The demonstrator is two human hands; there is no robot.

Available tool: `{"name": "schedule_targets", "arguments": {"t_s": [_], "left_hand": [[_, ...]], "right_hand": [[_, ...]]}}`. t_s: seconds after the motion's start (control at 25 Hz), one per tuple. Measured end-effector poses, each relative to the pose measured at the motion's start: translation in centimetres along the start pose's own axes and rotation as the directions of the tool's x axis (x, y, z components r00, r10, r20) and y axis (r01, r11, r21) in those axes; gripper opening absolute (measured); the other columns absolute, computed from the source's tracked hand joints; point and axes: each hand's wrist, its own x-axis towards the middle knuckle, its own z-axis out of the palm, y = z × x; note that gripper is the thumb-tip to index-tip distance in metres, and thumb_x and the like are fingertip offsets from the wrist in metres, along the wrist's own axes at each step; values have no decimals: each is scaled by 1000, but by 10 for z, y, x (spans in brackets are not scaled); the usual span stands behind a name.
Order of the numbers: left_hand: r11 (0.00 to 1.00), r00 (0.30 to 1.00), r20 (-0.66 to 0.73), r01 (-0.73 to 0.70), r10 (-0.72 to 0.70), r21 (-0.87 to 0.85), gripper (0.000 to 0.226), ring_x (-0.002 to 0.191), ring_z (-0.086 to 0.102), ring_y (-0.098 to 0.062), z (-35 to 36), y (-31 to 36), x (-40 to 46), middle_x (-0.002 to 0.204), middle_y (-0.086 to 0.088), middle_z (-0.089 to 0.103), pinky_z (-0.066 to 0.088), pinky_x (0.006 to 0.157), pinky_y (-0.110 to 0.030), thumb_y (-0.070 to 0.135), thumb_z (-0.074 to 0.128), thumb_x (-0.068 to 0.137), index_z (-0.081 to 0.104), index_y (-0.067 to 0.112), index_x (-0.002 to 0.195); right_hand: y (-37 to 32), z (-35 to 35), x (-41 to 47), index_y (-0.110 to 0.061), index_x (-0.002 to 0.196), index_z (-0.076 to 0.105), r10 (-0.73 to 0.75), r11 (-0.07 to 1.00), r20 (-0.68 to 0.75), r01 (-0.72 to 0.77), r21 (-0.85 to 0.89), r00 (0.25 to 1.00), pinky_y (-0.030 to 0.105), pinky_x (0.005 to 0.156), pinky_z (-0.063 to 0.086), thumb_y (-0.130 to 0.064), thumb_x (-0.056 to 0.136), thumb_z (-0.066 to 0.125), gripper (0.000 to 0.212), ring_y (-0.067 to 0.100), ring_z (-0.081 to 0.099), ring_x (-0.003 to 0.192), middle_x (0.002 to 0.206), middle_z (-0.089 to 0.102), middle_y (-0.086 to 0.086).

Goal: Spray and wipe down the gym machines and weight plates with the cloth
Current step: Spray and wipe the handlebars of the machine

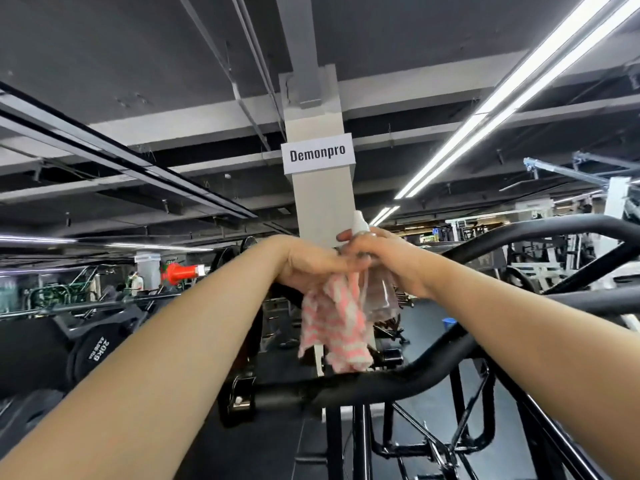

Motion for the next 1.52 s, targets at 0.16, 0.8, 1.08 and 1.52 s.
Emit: {"name": "schedule_targets", "arguments": {"t_s": [0.16,0.8,1.08,1.52], "left_hand": [[971,965,-175,-217,198,-98,60,96,64,-22,-7,-10,1,101,-5,69,43,102,-49,36,84,50,64,19,103],[959,909,-409,-177,73,-222,22,72,66,-16,-17,-50,-6,77,-1,70,53,79,-36,8,67,77,60,18,96],[973,416,-886,-182,206,141,47,73,55,-16,-36,-49,9,77,0,56,40,60,-25,32,60,52,59,6,92],[924,304,-920,211,248,319,47,96,58,-20,-64,-69,-32,103,0,62,46,81,-37,51,52,86,46,15,117]], "right_hand": [[-6,12,11,-15,101,58,-45,997,-83,50,55,996,41,81,54,-29,82,62,24,28,65,83,97,65,15],[-10,38,36,-14,71,56,-67,735,-82,-6,-678,994,28,71,41,-66,87,36,58,17,55,74,77,59,3],[-10,29,66,-5,96,68,-112,938,-48,90,-335,993,36,85,52,-65,82,49,65,24,66,88,94,70,13],[-16,39,129,-2,101,63,-69,998,-45,68,-5,997,20,70,55,-15,90,61,18,16,63,80,94,67,10]]}}
